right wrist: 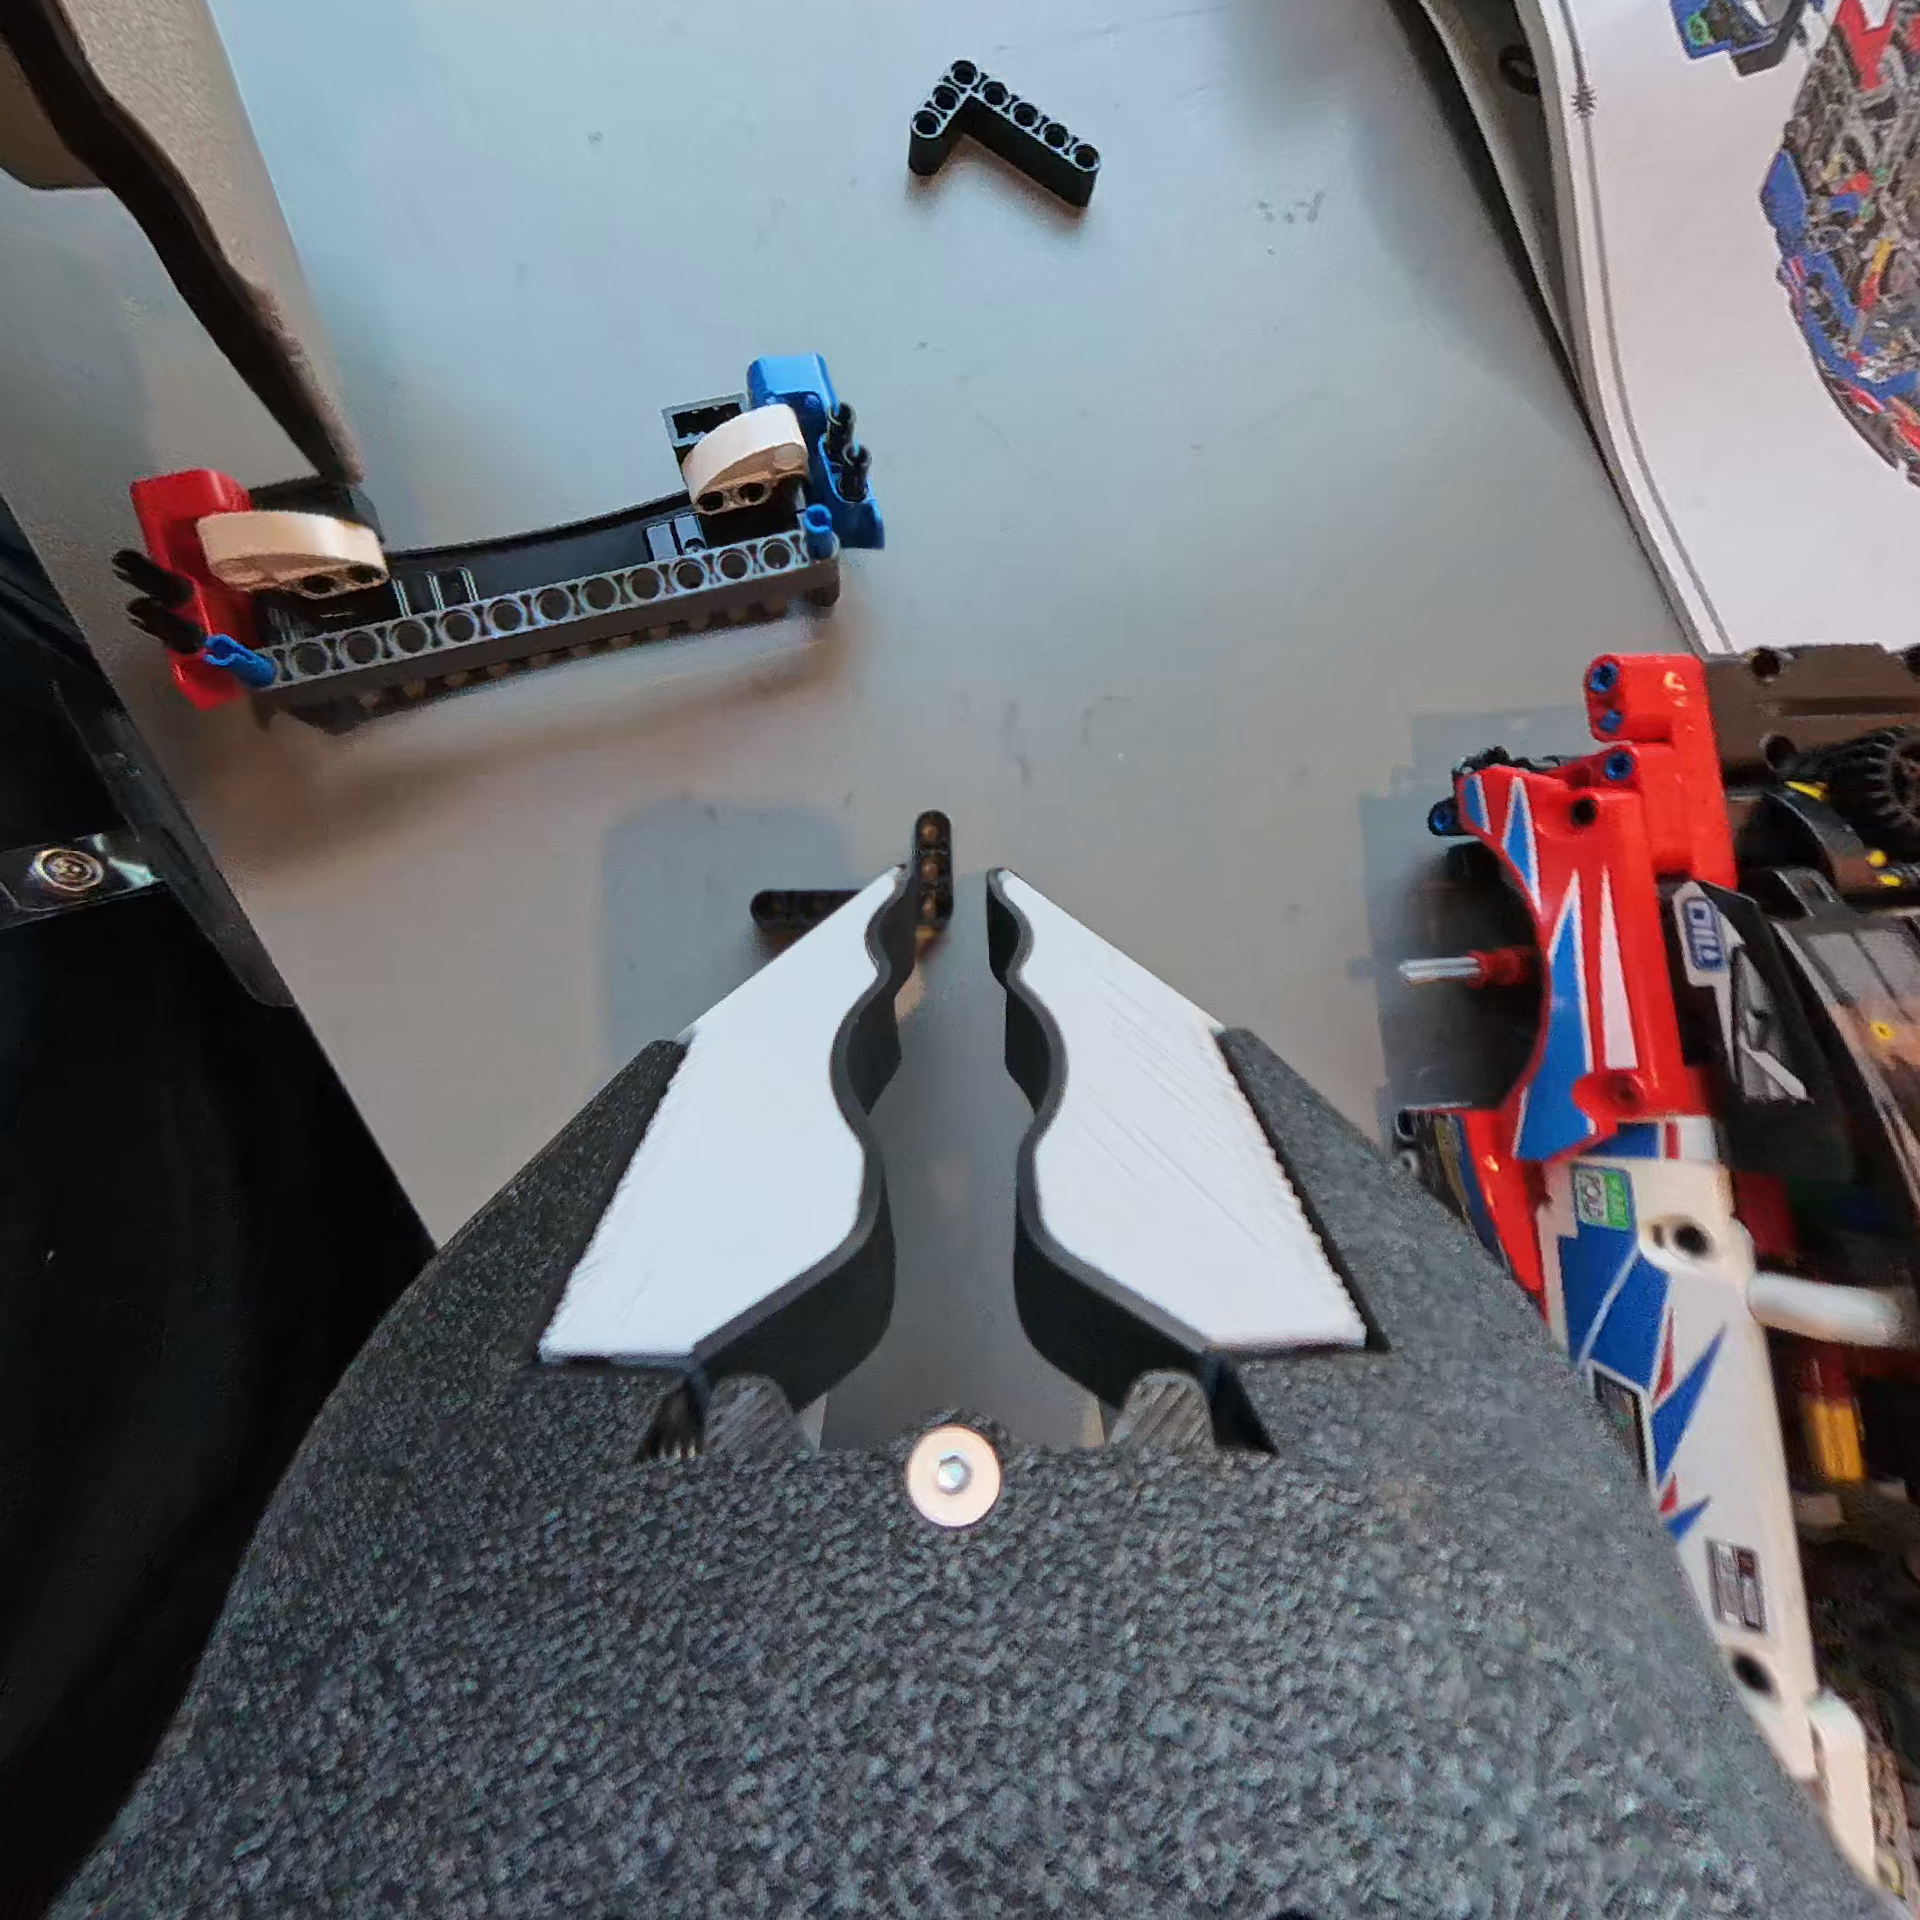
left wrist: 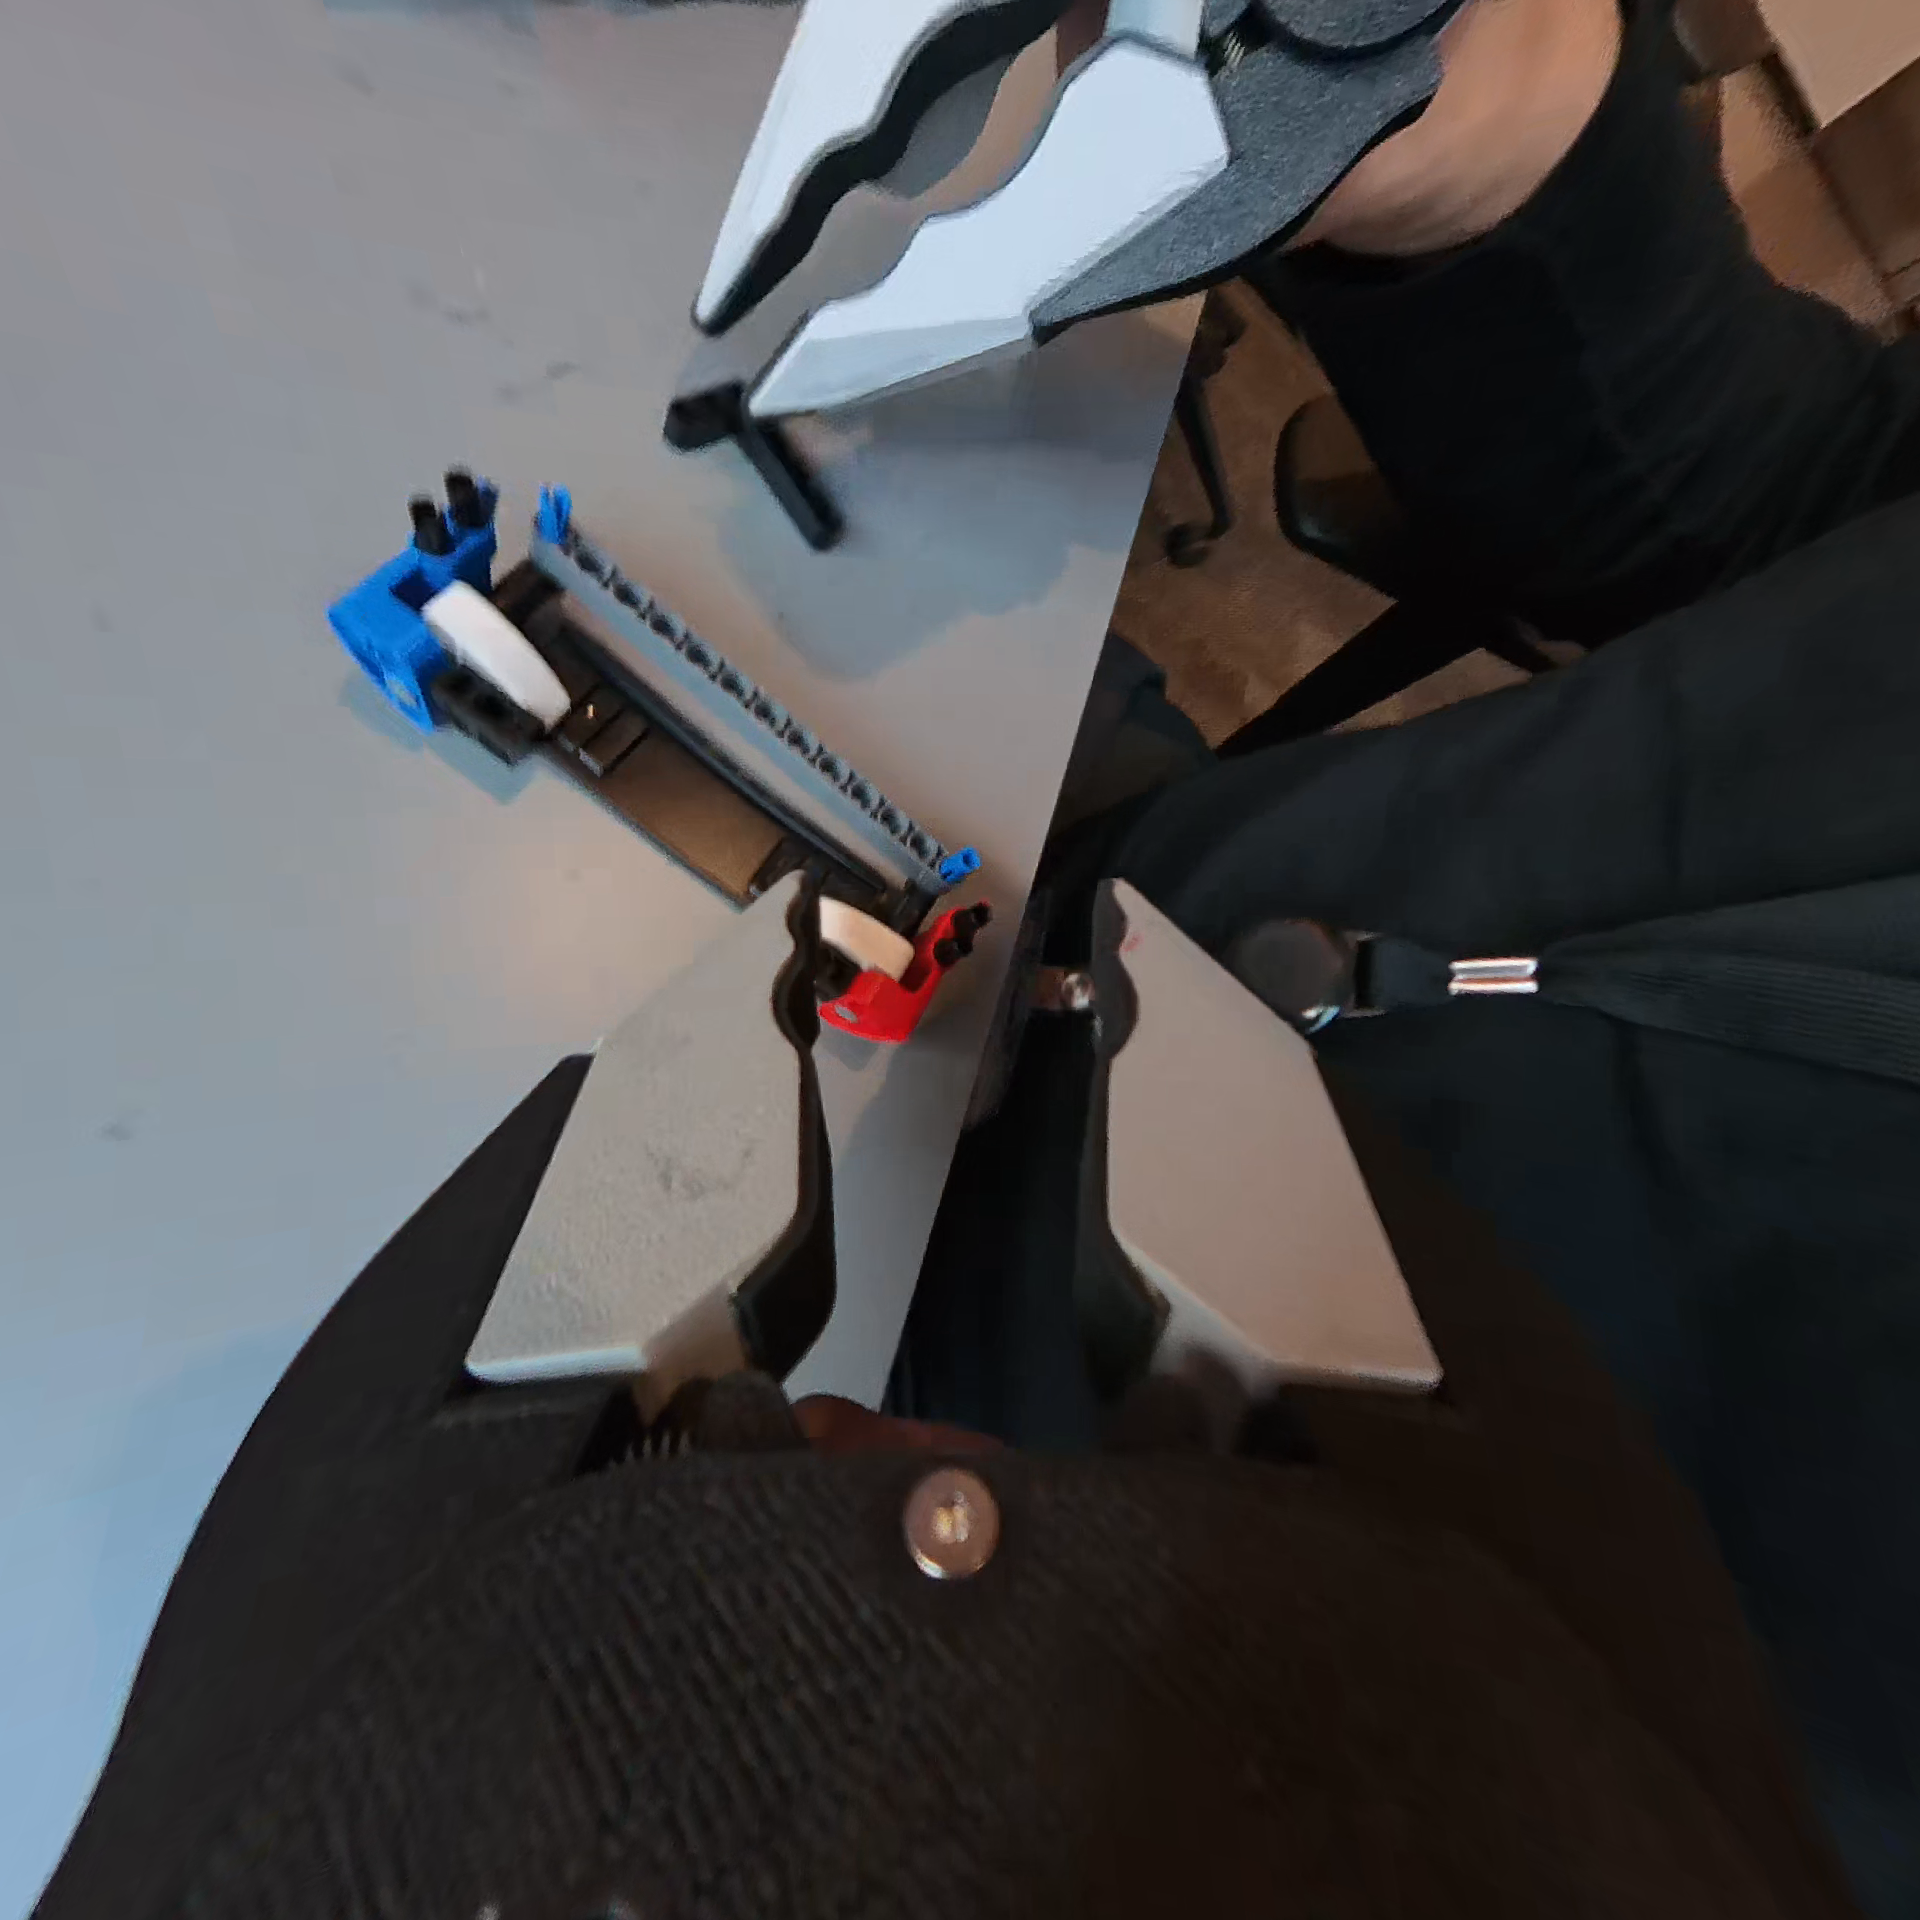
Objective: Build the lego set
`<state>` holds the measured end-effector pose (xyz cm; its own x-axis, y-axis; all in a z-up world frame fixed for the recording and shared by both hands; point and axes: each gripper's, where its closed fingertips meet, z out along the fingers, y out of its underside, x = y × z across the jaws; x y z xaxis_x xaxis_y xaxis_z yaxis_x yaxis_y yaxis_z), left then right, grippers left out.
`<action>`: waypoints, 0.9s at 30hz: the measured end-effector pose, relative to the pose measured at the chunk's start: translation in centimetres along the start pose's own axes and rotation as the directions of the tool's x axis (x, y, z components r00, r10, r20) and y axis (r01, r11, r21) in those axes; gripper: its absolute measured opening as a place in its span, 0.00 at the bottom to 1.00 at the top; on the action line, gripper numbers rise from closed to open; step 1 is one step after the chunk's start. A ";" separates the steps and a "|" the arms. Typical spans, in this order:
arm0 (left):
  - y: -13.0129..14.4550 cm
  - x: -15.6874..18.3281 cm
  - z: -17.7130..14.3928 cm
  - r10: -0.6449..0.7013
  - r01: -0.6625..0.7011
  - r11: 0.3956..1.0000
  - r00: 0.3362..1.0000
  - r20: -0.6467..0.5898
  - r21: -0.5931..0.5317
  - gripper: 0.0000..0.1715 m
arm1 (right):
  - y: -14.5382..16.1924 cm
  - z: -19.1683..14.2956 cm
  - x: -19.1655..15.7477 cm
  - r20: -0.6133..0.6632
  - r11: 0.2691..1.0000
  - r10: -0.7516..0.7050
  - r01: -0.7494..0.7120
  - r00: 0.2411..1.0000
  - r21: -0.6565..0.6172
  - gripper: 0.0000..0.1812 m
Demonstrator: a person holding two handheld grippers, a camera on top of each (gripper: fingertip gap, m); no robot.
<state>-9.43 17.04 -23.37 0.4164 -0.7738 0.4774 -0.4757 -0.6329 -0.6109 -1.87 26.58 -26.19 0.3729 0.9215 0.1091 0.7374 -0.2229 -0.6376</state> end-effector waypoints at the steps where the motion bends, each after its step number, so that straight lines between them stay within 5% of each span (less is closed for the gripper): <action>1: -0.7 0.1 -0.2 0.015 -0.015 0.999 1.000 -0.003 0.030 0.29 | 0.1 -0.2 0.1 0.000 1.000 0.011 -0.011 1.000 0.001 0.07; 5: -3.7 -4.5 -2.2 0.052 -0.080 0.988 0.978 0.202 0.129 0.24 | -0.1 -0.3 0.0 0.011 0.999 0.037 -0.037 0.999 0.001 0.07; 8: -4.1 -8.6 -2.2 0.177 -0.213 0.974 0.925 0.336 0.072 0.22 | -0.2 0.4 -0.2 0.022 0.999 0.044 -0.044 0.999 -0.017 0.07; 13: -4.1 -9.5 -0.1 0.372 -0.382 0.924 0.897 0.240 -0.006 0.36 | 0.4 1.1 -0.3 0.049 0.996 0.060 -0.057 0.997 -0.074 0.08; 20: -3.7 -8.7 1.9 0.499 -0.496 0.866 0.864 0.066 -0.062 0.27 | 0.0 1.4 -0.2 0.081 0.998 0.044 -0.040 0.996 -0.045 0.04; 27: -3.7 -8.3 2.7 0.531 -0.530 0.847 0.847 0.024 -0.039 0.19 | -4.1 0.4 -0.5 0.192 0.996 -0.017 0.000 0.981 0.088 0.04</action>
<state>-9.00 25.89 -26.80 0.1187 -0.9908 0.0651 -0.6541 -0.1273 -0.7456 -5.29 27.20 -23.99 0.2453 0.9690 -0.0282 0.6850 -0.1938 -0.7023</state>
